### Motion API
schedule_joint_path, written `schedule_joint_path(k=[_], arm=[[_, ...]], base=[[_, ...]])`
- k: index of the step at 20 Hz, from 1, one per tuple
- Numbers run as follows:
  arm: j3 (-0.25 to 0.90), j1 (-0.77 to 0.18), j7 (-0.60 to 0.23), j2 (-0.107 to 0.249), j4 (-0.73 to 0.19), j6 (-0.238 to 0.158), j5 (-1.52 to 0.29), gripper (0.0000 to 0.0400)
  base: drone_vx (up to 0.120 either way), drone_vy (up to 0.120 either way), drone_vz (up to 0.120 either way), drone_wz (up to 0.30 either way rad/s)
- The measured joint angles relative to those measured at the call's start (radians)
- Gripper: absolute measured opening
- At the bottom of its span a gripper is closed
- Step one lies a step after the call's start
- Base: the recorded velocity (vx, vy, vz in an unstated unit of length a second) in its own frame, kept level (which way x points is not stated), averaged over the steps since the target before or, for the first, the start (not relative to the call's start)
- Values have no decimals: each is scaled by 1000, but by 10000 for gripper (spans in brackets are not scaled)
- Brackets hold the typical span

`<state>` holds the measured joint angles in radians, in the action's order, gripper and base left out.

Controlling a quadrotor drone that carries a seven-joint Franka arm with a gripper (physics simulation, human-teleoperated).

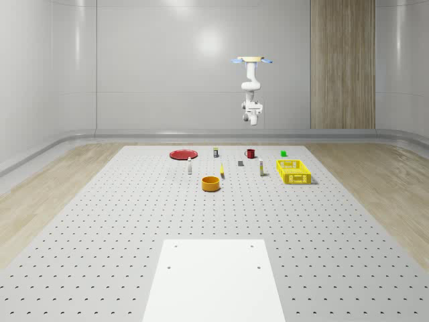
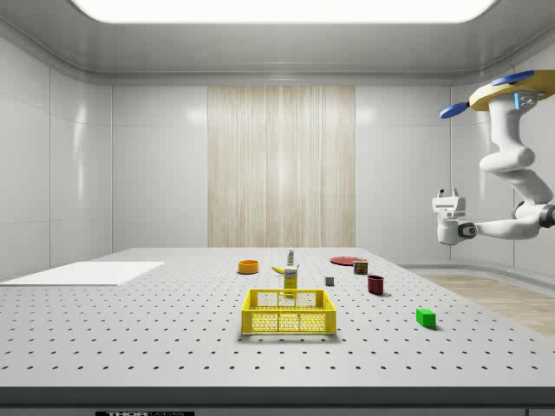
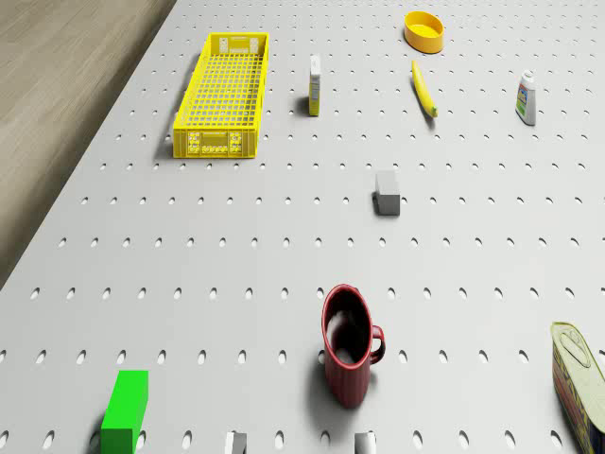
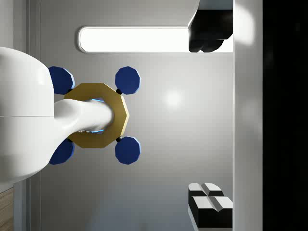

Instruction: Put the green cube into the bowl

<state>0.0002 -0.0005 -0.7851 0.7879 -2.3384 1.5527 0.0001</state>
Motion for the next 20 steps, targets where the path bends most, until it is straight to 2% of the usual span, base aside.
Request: schedule_joint_path(k=[2, 10, 15, 18, 20], arm=[[1, -1, 1, -3, 42, -37, 0, 400], [2, -4, 2, -53, 206, -145, 2, 400], [3, -5, 2, -76, 266, -178, 2, 400], [3, -6, 3, -82, 283, -187, 2, 400], [3, -6, 3, -84, 289, -189, 2, 400]], base=[[20, 120, 0, 0], [120, 120, 0, 0], [120, 120, 0, 0], [120, 120, 0, 0], [40, 120, 0, 0]])
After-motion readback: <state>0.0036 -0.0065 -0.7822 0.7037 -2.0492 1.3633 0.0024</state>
